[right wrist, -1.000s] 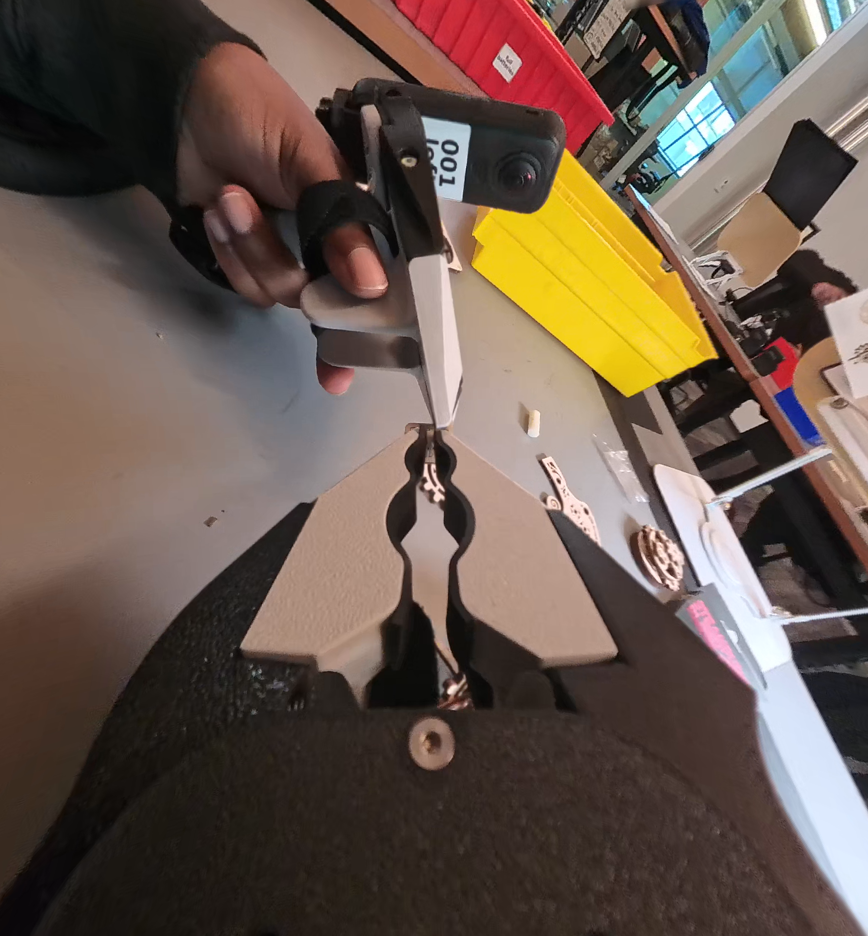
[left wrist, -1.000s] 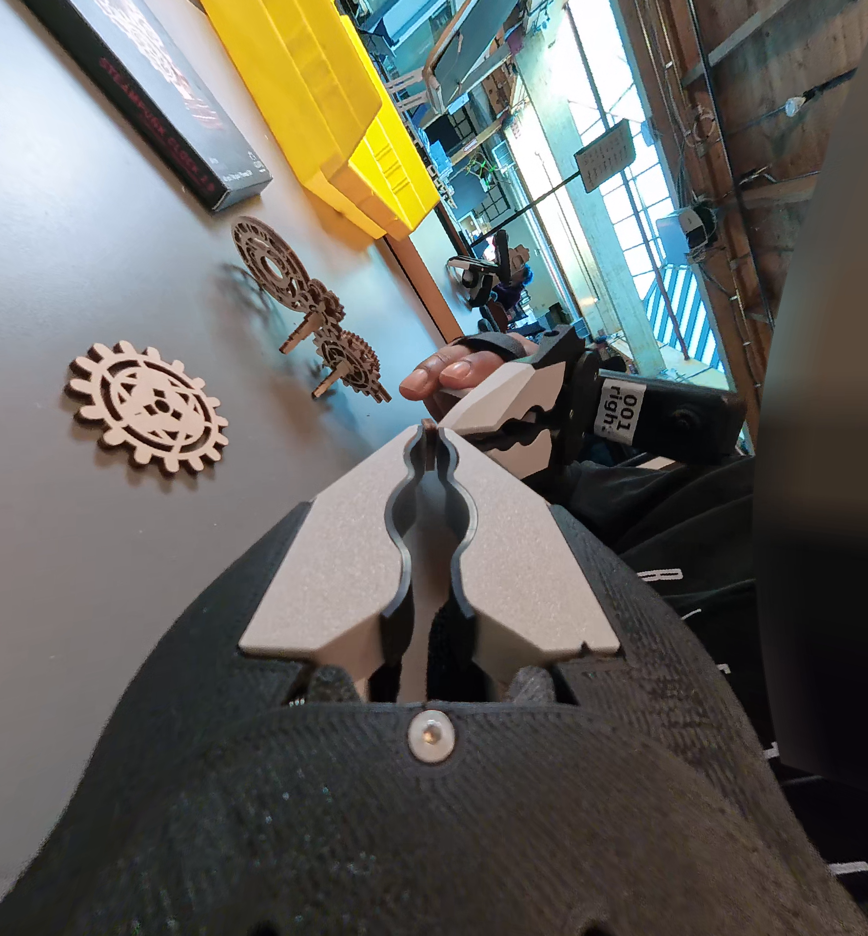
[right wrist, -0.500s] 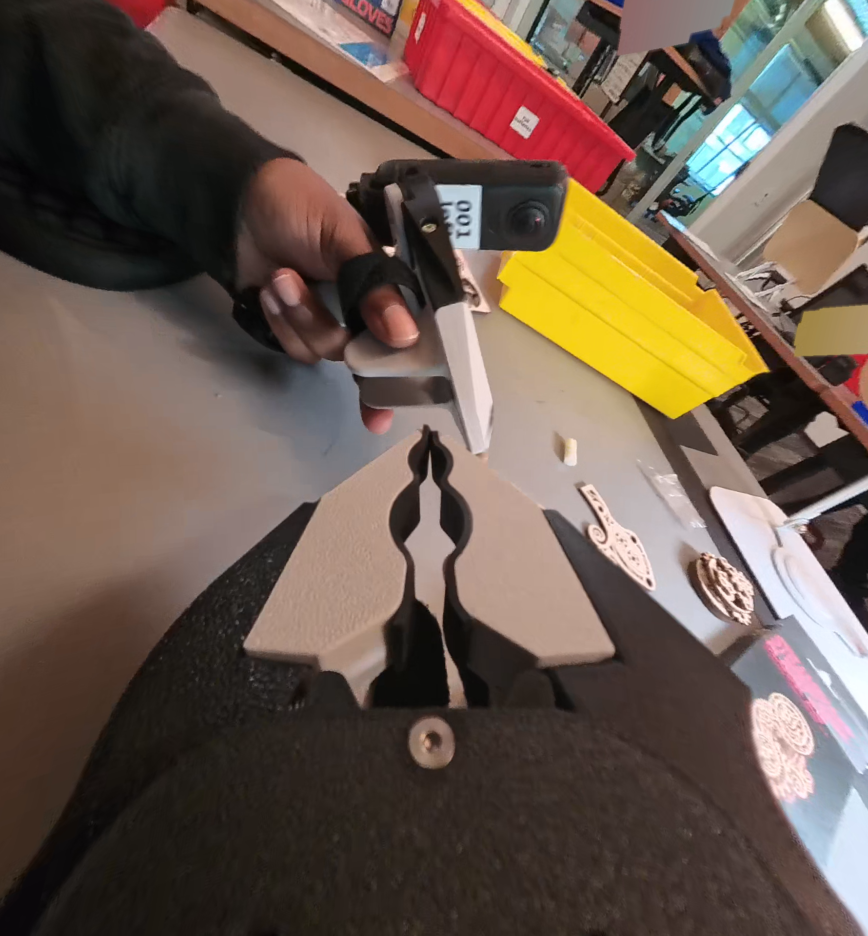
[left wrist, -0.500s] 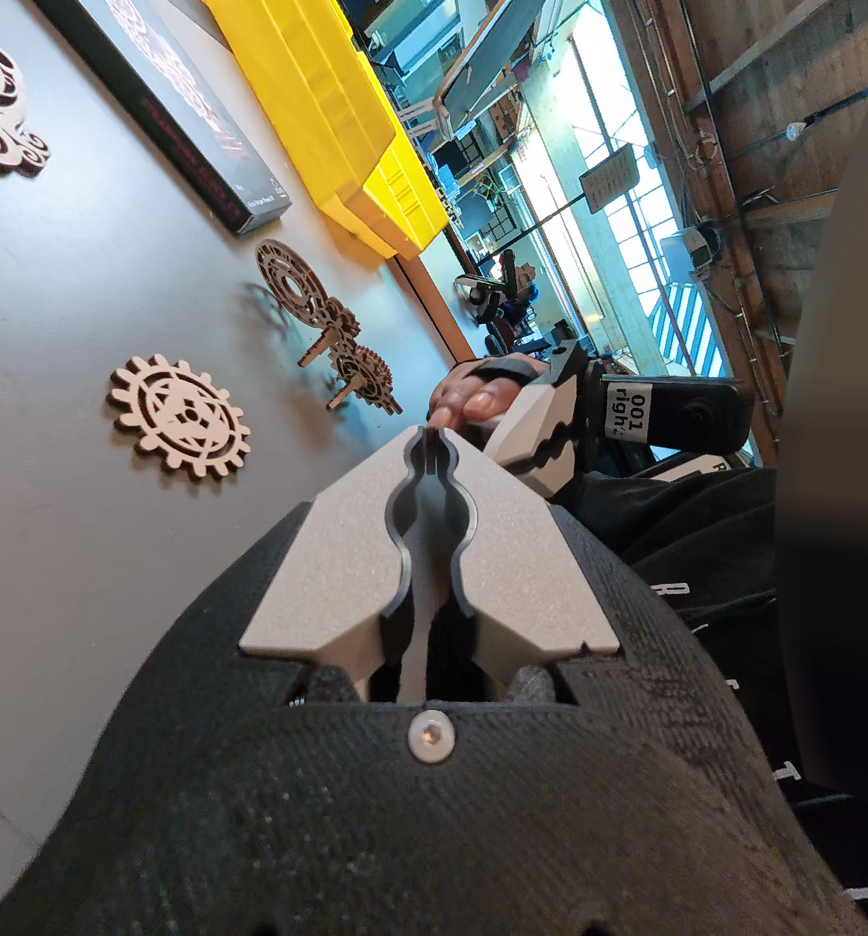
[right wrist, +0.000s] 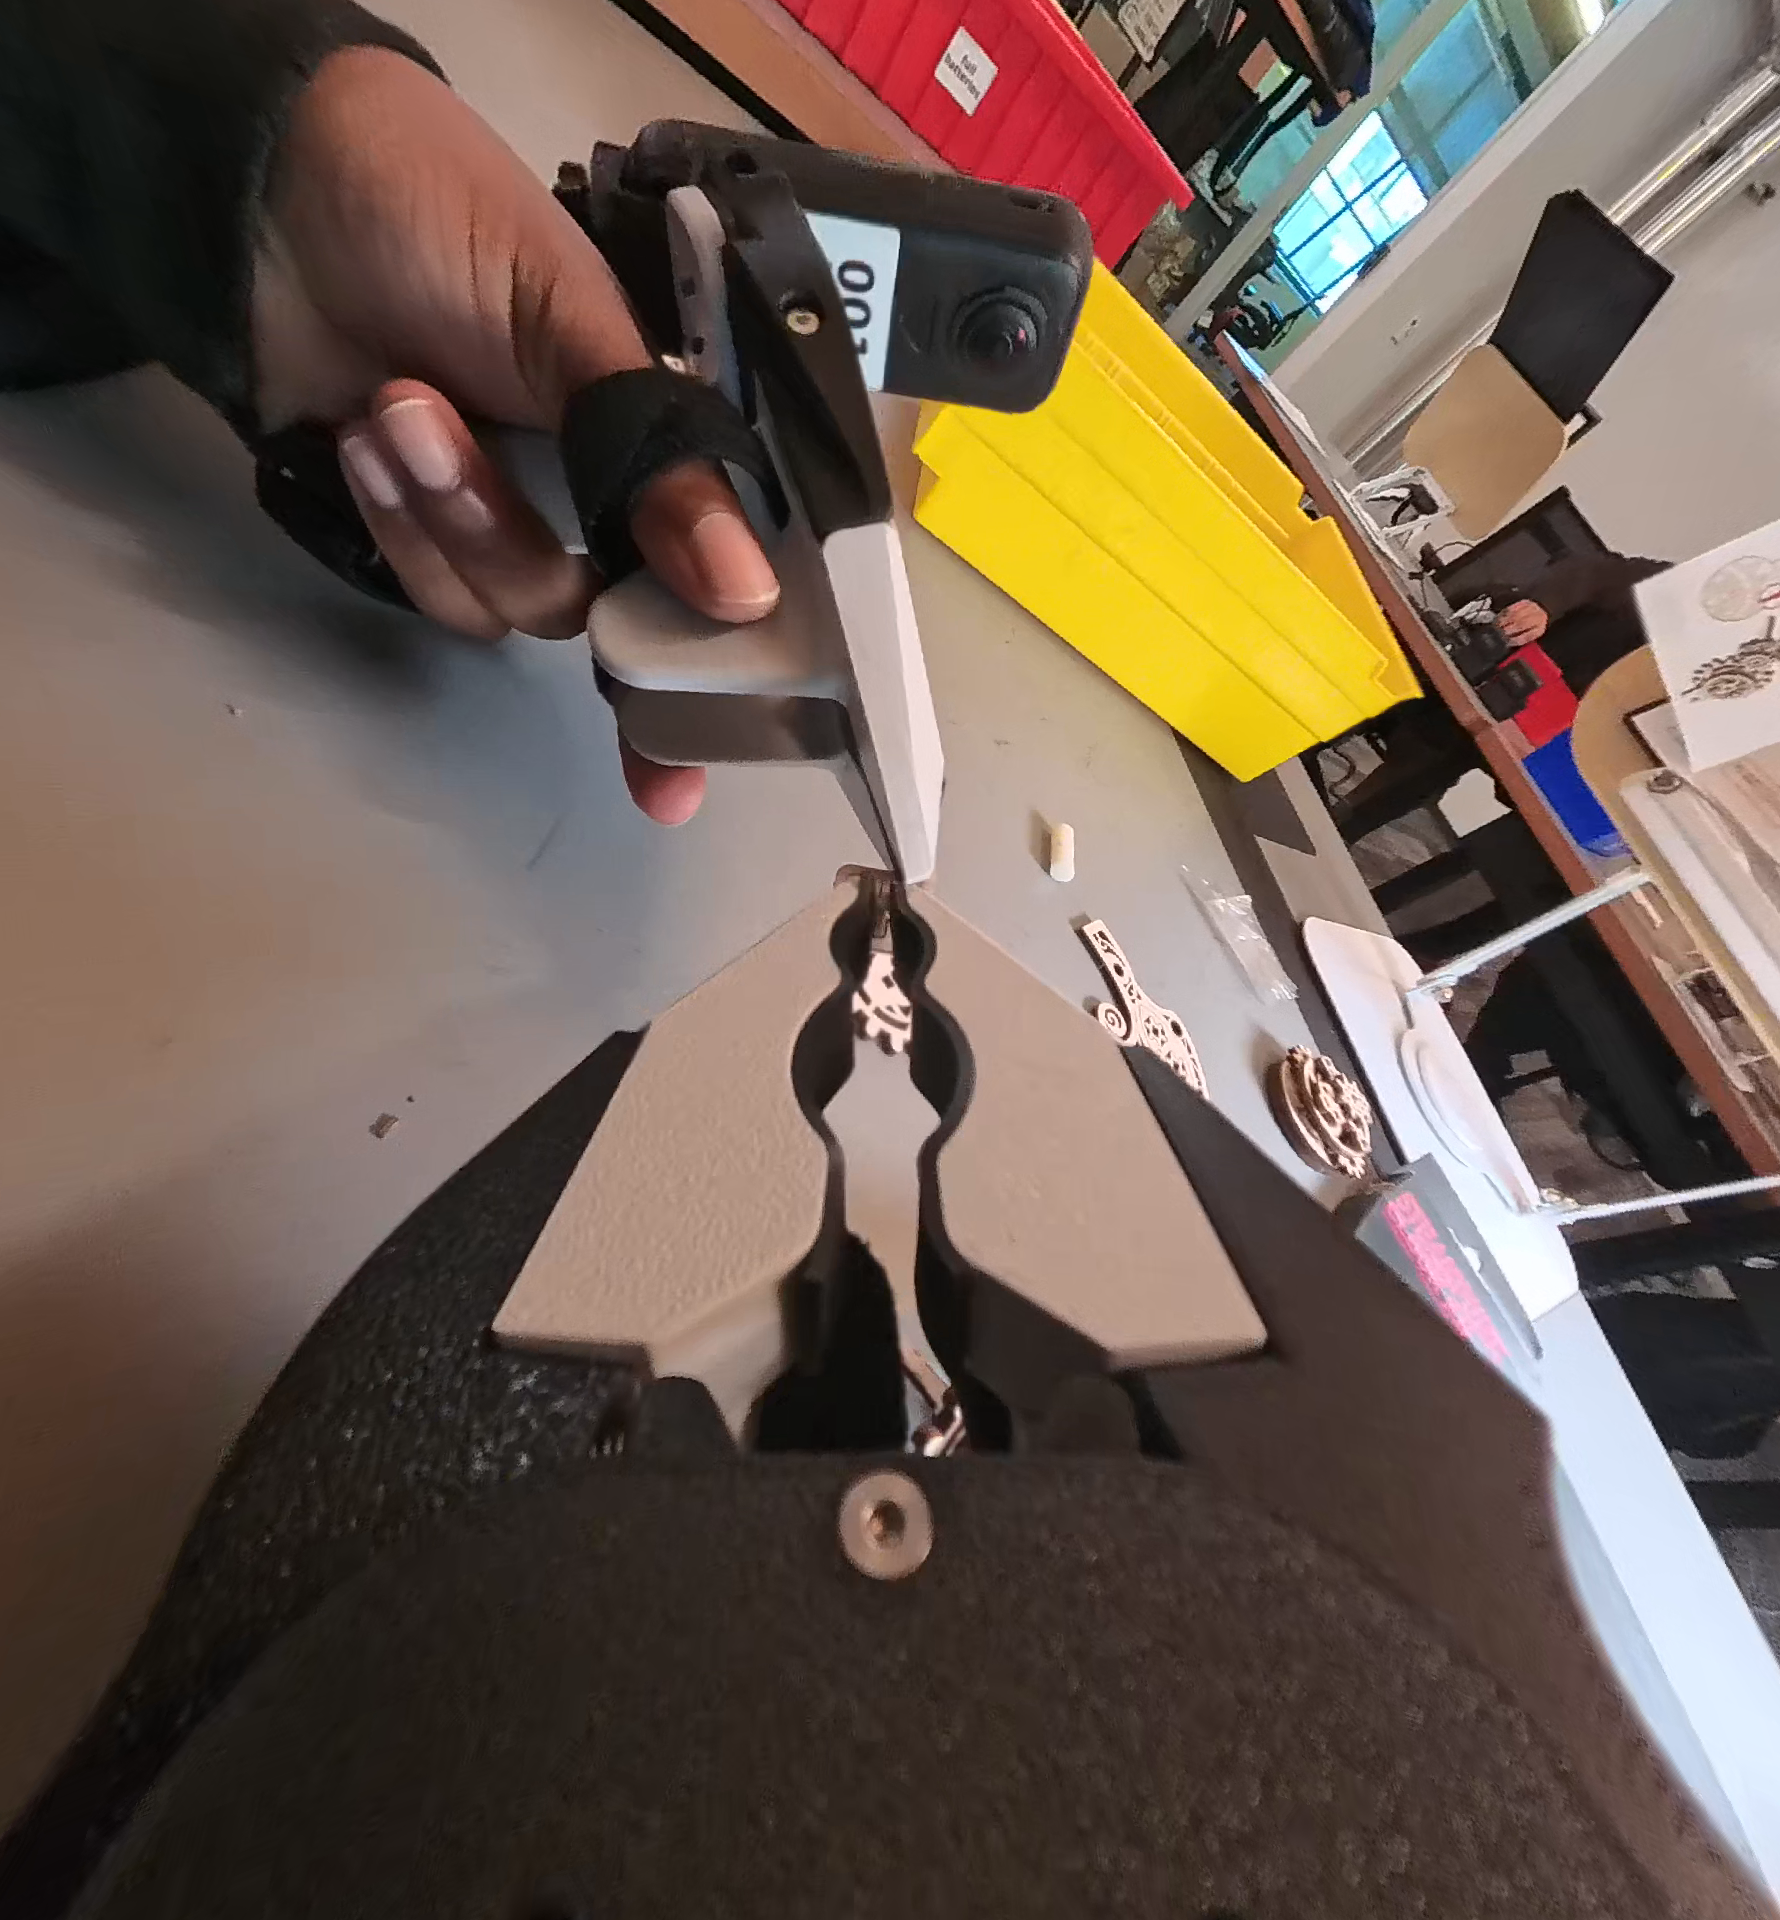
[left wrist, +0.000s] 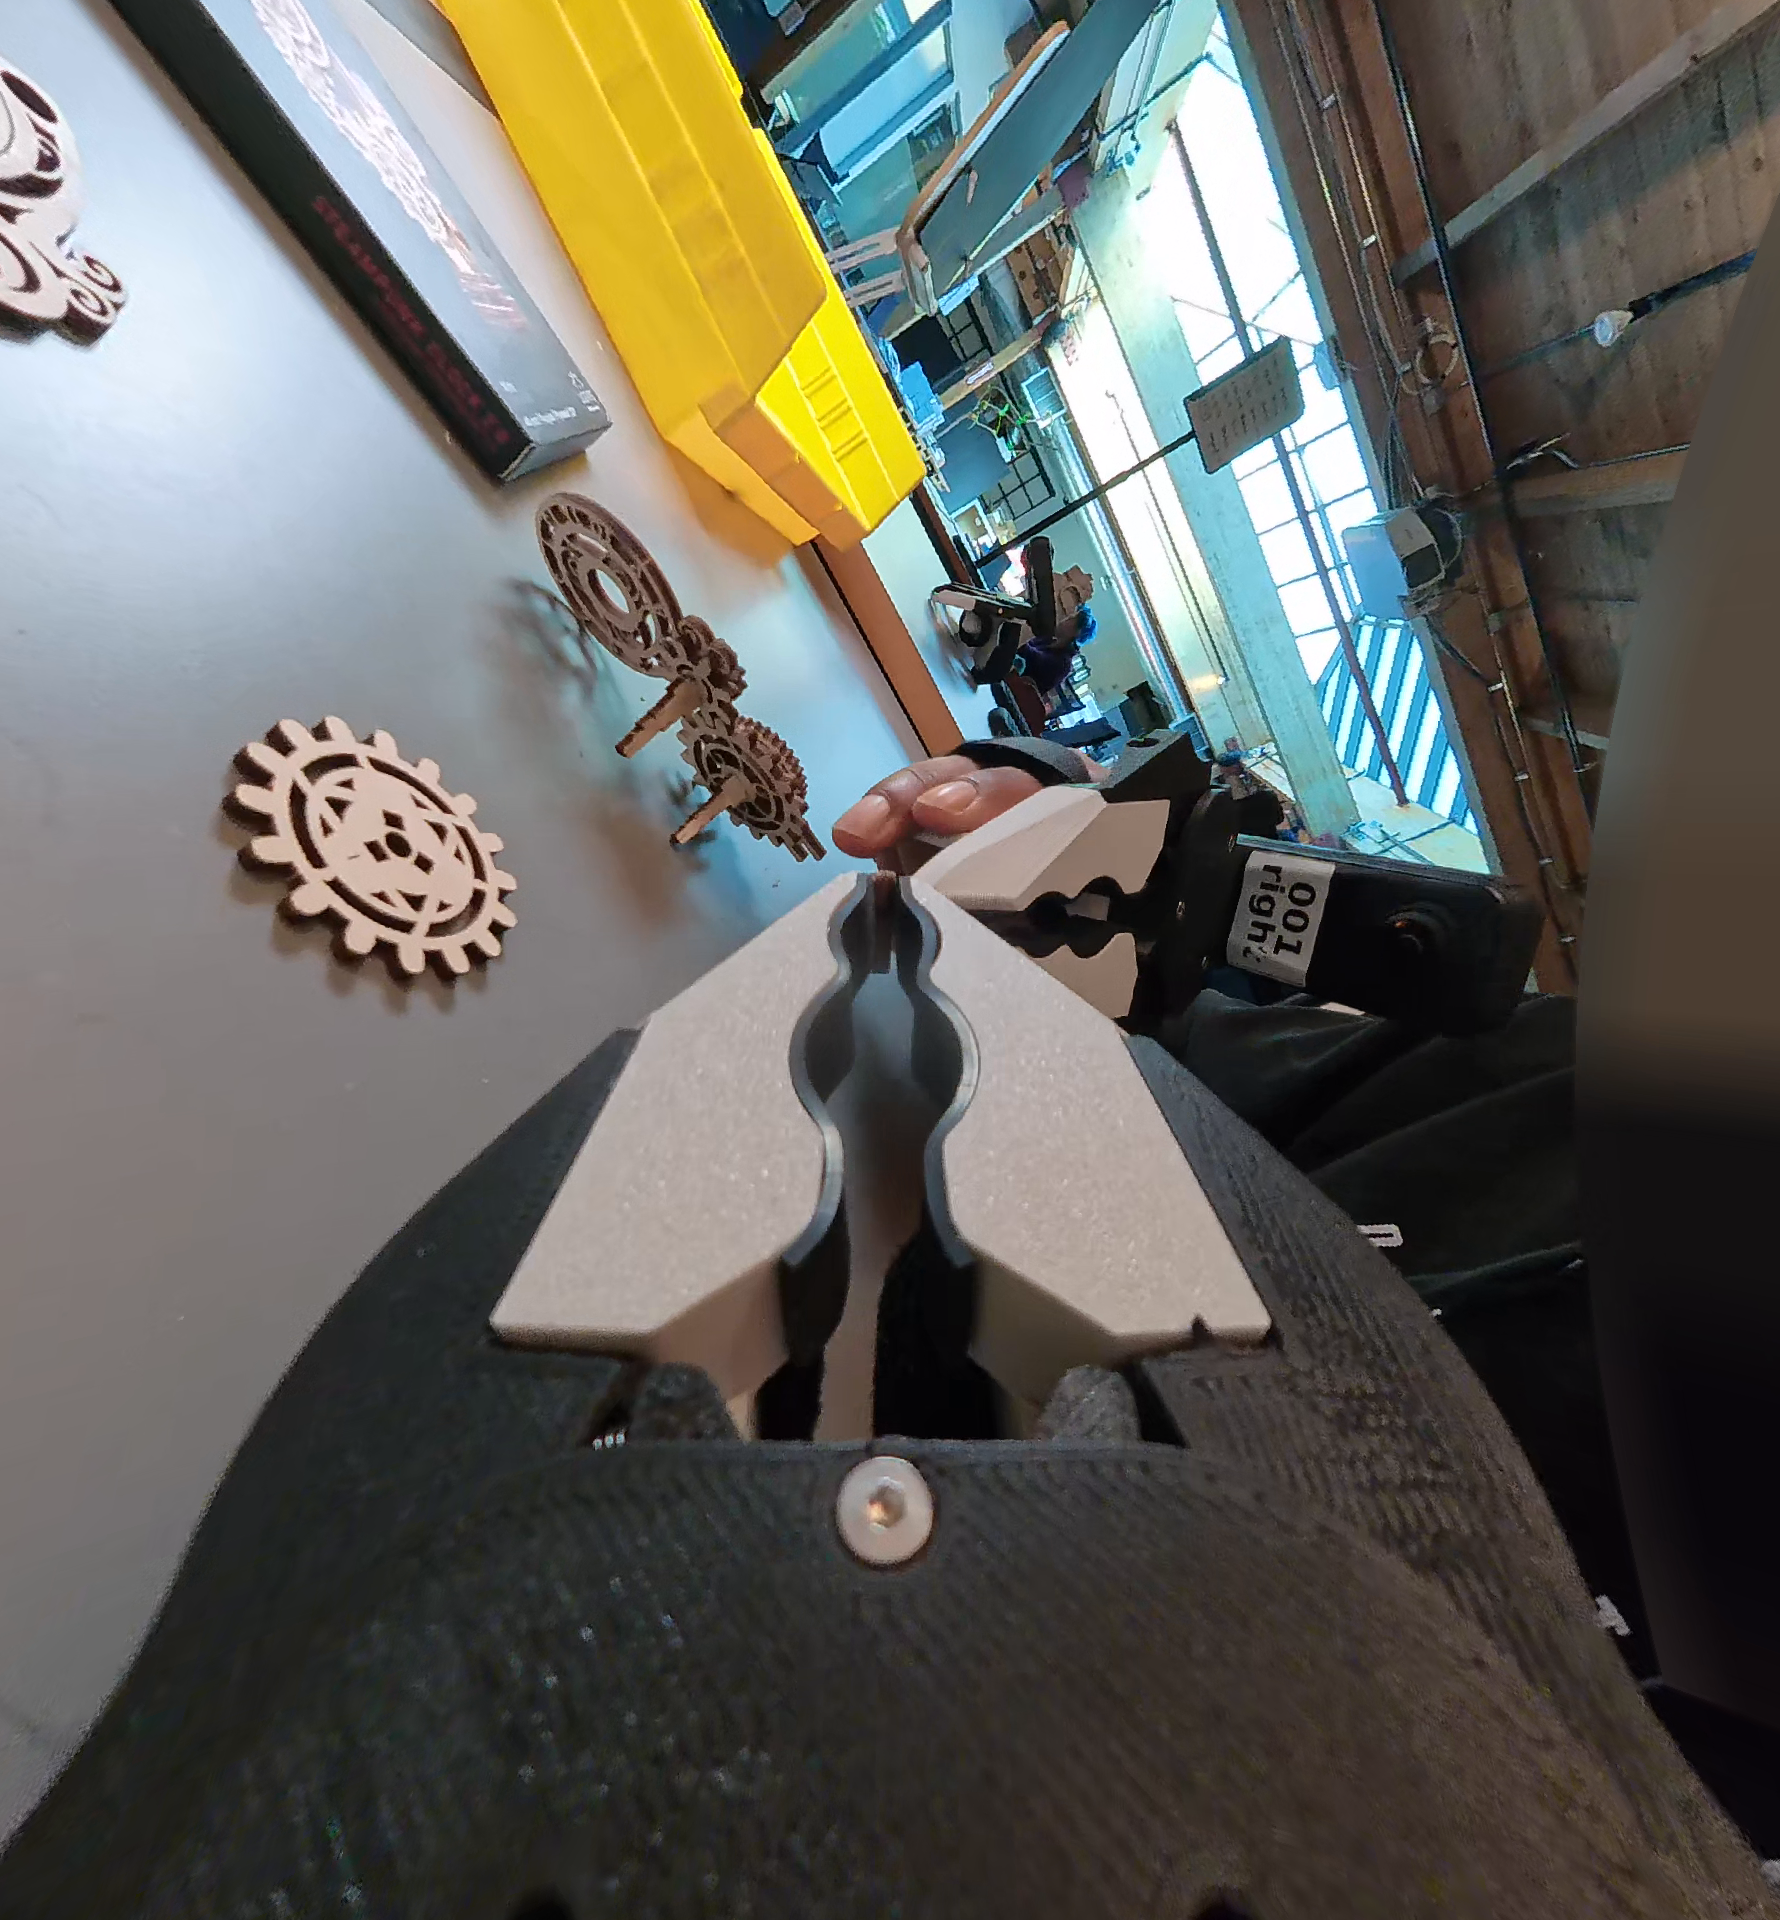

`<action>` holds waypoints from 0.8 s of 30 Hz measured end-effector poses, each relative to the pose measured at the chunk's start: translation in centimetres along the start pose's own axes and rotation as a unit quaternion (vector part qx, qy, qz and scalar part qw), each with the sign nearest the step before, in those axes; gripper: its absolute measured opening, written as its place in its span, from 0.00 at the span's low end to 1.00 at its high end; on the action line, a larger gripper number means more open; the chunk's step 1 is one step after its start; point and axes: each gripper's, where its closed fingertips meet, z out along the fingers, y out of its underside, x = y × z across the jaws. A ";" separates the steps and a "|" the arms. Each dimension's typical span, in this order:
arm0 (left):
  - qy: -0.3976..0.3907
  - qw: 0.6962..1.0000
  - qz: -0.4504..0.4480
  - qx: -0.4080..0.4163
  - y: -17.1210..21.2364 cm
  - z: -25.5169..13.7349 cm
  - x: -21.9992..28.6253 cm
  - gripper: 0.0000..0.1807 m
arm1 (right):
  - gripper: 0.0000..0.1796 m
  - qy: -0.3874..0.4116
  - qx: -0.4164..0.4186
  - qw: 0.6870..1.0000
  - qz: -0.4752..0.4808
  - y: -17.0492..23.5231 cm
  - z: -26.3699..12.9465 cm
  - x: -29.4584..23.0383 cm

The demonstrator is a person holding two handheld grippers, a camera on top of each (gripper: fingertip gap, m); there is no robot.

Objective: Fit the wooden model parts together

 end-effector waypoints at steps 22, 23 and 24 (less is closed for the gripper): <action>-0.019 1.000 0.015 0.017 -0.7 -0.2 -0.4 0.01 | 0.04 0.016 -0.011 1.000 0.005 0.3 0.4 0.4; -0.019 1.000 0.013 0.018 -0.7 -0.2 -0.4 0.01 | 0.03 0.018 -0.014 1.000 0.002 0.4 0.4 0.4; -0.019 1.000 0.010 0.019 -0.7 -0.2 -0.4 0.01 | 0.03 0.019 -0.017 1.000 -0.003 0.4 0.5 0.3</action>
